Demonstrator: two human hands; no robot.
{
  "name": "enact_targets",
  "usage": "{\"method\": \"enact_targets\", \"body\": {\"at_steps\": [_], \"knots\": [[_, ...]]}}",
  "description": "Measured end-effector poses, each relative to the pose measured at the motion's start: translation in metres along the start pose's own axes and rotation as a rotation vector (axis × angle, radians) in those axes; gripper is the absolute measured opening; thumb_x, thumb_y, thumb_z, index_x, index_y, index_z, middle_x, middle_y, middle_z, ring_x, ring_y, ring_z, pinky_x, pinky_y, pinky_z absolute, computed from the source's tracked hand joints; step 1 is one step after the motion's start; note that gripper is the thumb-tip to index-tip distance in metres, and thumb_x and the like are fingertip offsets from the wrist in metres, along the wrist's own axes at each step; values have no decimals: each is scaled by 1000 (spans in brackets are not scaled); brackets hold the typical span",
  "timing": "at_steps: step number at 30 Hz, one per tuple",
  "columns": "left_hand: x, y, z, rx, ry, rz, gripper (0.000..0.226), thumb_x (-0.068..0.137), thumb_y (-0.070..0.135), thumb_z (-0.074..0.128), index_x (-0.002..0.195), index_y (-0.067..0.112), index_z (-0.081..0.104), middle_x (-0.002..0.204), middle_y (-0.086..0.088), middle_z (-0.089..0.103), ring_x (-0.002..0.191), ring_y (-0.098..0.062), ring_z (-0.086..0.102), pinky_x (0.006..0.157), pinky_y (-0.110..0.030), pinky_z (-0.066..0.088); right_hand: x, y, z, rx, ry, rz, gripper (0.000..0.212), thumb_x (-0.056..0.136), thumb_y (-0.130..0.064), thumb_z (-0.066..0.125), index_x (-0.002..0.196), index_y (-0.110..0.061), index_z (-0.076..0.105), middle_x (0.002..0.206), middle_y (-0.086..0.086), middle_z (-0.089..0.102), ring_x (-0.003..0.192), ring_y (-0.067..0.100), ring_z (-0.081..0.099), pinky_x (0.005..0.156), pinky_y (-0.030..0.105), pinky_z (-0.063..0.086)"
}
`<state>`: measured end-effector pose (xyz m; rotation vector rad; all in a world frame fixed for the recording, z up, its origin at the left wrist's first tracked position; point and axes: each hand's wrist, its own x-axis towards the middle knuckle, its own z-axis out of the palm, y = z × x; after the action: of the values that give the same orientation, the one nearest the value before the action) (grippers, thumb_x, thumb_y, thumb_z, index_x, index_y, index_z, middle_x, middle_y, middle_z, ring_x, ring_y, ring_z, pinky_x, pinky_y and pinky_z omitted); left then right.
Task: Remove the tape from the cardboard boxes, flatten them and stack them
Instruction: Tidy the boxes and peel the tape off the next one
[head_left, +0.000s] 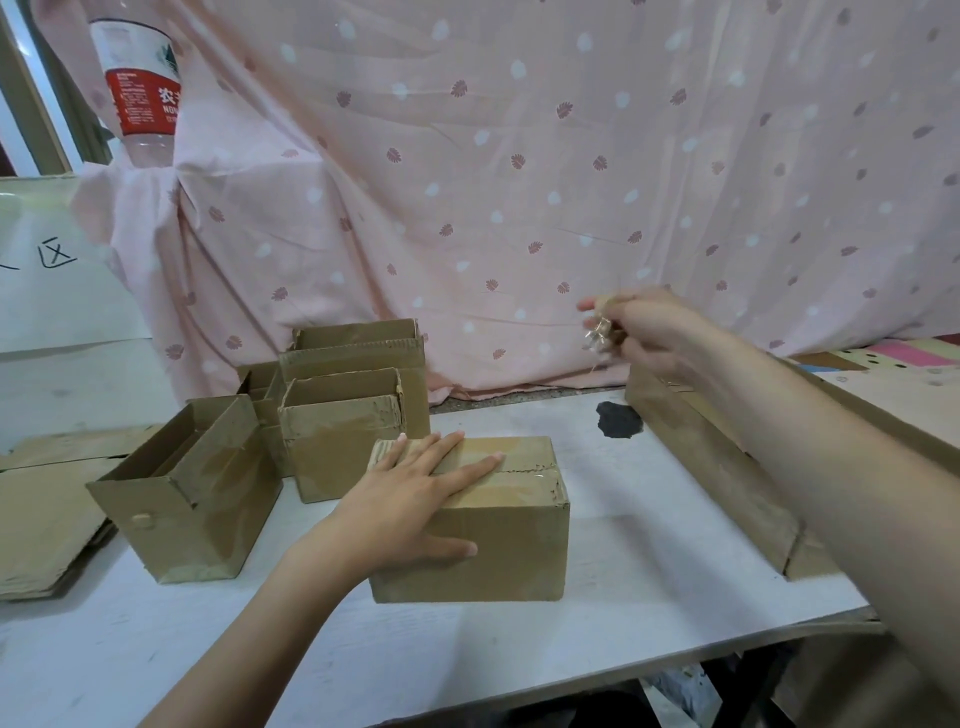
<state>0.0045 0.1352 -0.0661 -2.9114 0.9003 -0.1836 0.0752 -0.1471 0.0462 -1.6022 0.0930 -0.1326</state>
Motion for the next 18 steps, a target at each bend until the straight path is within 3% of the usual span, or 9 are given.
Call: {"method": "enact_targets", "body": {"at_steps": [3,6,8,10,11,13,14,16,18], "knots": [[2,0,-1,-2,-19,-10,91,84,73,54,146,62,-11,166,3,-8,153,-19,-6,120,-38,-10,-10,-4,-17,-78,-48,-51,14,95,4,60,108,7,65,97,17,65,74,21,63,85,33,60],[1,1,-2,-4,-22,-14,91,84,72,54,147,61,-10,166,4,-9,153,-19,-6,118,-36,-12,-27,23,-7,-263,-159,-19,10,89,-2,71,96,5,70,93,18,71,80,22,71,106,51,47],[1,3,-3,-2,-22,-18,91,84,72,54,147,61,-10,166,3,-9,153,-20,-6,118,-36,-12,-40,38,4,-279,-219,-21,6,88,-3,73,94,-2,72,98,19,72,75,20,72,89,46,59],[2,3,-3,0,-25,-23,91,84,71,55,146,61,-11,166,3,-8,153,-20,-5,118,-37,-11,-55,48,15,-213,-200,-51,29,90,6,67,118,-3,63,96,24,64,60,20,71,55,23,58],[2,2,-3,-1,-25,-25,91,84,71,55,146,62,-12,166,2,-7,153,-20,-5,119,-38,-11,-59,54,19,-209,-192,-97,42,92,9,63,130,-7,57,92,24,60,57,22,71,56,26,59],[2,2,-2,-2,-25,-31,92,83,72,55,144,63,-12,166,2,-7,153,-21,-4,120,-41,-8,-64,66,26,-293,-182,-201,46,94,7,59,132,-19,56,82,21,59,61,27,73,73,44,62],[2,3,-2,1,-24,-33,92,83,72,55,144,64,-13,166,2,-6,153,-21,-4,121,-43,-7,-63,71,28,-366,-170,-241,39,95,4,59,124,-21,59,79,19,65,63,28,74,76,43,60],[1,3,-2,5,-22,-37,92,83,72,55,144,63,-12,166,2,-6,153,-21,-3,121,-43,-7,-65,77,33,-481,-135,-293,21,95,-2,59,105,-19,64,76,13,72,62,25,75,66,28,53],[1,3,-1,2,-14,-36,92,83,71,56,145,62,-12,166,2,-5,153,-21,-3,121,-41,-8,-66,80,37,-543,-86,-355,13,96,-5,58,90,-13,67,71,7,73,61,20,73,61,22,46]]}}
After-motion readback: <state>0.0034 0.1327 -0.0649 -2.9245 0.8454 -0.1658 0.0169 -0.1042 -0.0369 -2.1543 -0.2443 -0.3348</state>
